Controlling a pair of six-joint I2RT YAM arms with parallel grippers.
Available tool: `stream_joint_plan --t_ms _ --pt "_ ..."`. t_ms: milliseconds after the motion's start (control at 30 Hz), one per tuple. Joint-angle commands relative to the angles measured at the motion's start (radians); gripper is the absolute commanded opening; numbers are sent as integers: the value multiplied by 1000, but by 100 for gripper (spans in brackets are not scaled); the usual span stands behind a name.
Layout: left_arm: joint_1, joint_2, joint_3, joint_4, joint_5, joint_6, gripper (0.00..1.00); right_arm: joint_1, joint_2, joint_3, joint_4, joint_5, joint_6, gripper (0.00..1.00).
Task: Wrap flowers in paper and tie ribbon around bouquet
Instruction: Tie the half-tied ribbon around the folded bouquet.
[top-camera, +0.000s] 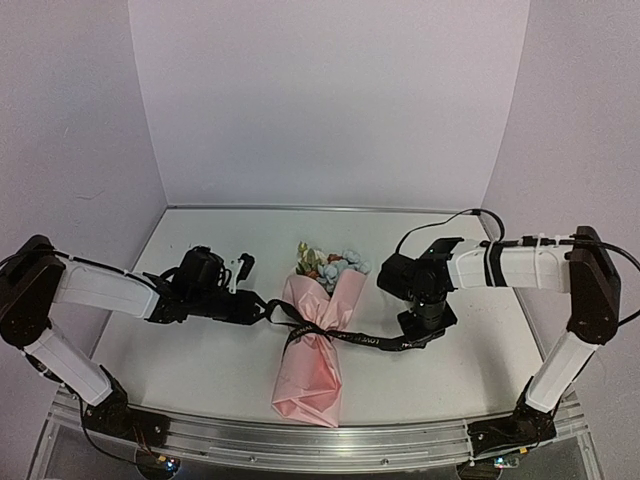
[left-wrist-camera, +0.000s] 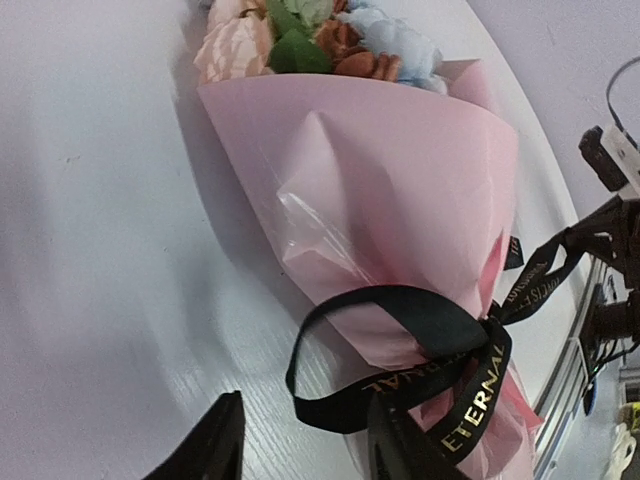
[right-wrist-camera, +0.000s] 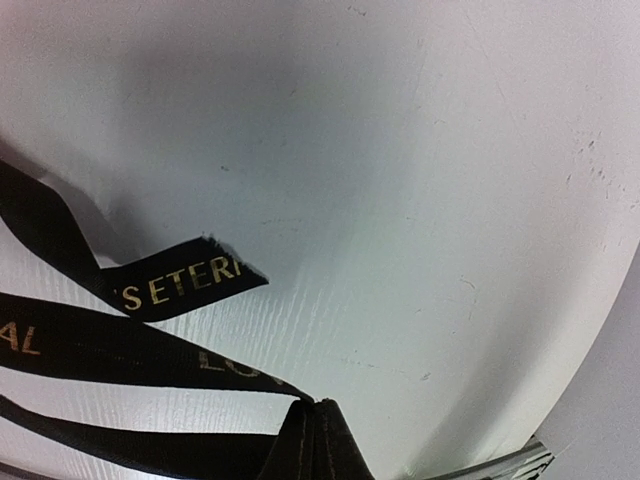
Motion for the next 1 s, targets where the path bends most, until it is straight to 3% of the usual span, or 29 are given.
stream_joint_plan --t_ms 0,333,533,833,967 --pt "-57 -91 11 2 -55 60 52 -4 -20 53 -58 -49 -15 0" --pt "-167 -127 -91 48 -102 44 50 -2 -16 97 -113 -97 -12 0" --pt "-179 -141 -104 83 -142 -2 55 42 -37 86 -122 -118 11 4" --pt "-173 -141 -38 33 -218 -27 65 130 -102 -7 -87 -82 64 34" --pt "-151 -168 -17 9 -233 -39 71 113 -172 -32 -87 -16 53 55"
